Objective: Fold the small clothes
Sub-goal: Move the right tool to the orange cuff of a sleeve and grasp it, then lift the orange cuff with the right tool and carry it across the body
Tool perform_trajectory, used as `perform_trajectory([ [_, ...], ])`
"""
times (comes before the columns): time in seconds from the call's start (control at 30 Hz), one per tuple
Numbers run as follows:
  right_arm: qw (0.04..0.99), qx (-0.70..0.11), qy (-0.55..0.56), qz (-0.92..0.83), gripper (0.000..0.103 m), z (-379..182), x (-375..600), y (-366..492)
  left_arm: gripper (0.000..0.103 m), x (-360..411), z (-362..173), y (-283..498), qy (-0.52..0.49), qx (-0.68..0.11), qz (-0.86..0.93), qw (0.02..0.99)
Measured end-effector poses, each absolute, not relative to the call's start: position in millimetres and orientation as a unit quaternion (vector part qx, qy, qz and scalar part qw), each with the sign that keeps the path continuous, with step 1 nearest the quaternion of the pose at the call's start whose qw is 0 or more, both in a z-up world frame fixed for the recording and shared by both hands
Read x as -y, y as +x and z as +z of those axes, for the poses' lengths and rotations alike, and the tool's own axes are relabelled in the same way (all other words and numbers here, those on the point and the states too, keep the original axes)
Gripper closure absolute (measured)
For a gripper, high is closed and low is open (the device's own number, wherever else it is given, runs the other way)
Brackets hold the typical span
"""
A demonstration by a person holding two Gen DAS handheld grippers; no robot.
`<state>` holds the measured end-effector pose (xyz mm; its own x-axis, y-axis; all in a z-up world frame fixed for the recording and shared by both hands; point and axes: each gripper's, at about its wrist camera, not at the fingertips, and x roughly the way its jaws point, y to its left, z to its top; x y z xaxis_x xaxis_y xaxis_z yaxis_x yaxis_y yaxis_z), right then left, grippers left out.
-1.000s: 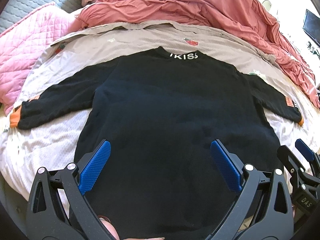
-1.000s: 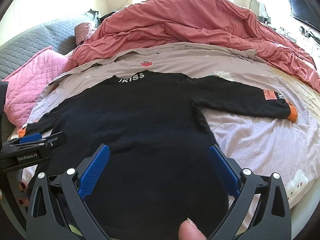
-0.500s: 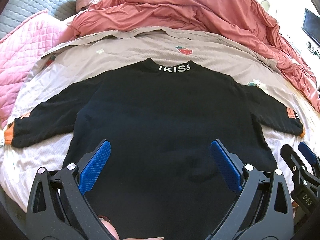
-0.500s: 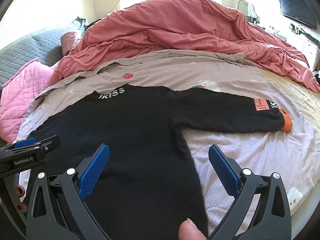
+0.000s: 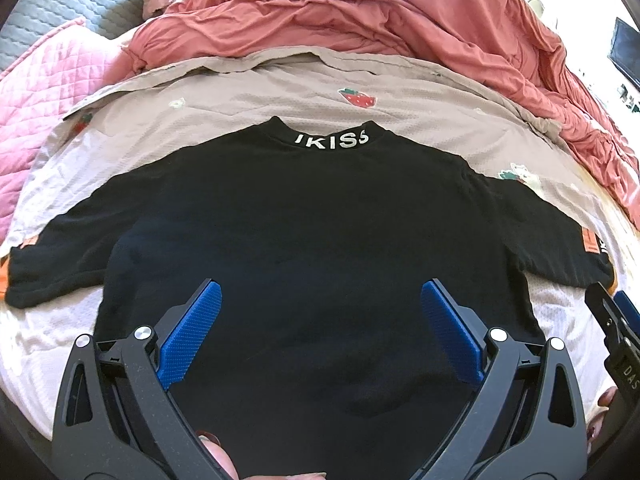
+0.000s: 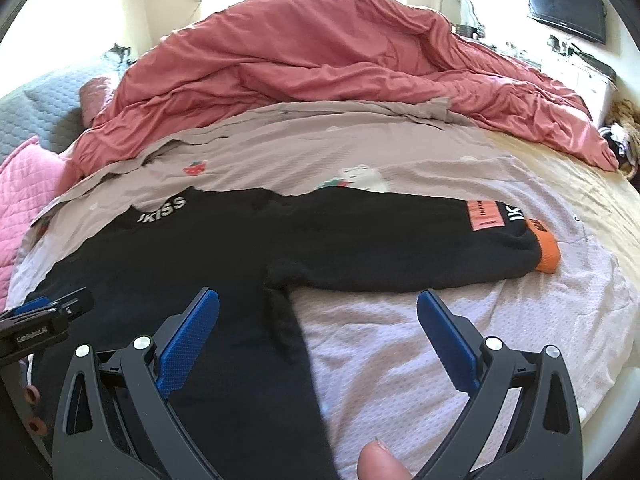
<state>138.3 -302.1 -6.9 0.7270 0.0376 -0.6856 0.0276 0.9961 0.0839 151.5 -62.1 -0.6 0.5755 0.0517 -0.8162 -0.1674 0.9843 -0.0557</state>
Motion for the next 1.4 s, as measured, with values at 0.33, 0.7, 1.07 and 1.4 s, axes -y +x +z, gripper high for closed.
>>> perform_trajectory([
  [0.33, 0.919, -0.383, 0.063, -0.067, 0.004, -21, 360, 168, 0.009, 59, -22, 179, -0.079, -0.476, 0.069, 0.873],
  [0.7, 0.886, -0.404, 0.134, -0.182, 0.004, -40, 457, 192, 0.009, 59, -37, 205, -0.085, -0.469, 0.07, 0.877],
  [1.07, 0.848, -0.439, 0.178, -0.239, 0.004, -64, 502, 212, 0.009, 37, -48, 200, -0.066, -0.447, 0.056, 0.89],
  [1.4, 0.848, -0.414, 0.232, -0.238, 0.062, -68, 520, 217, 0.009, 17, -43, 202, -0.094, -0.435, 0.067, 0.893],
])
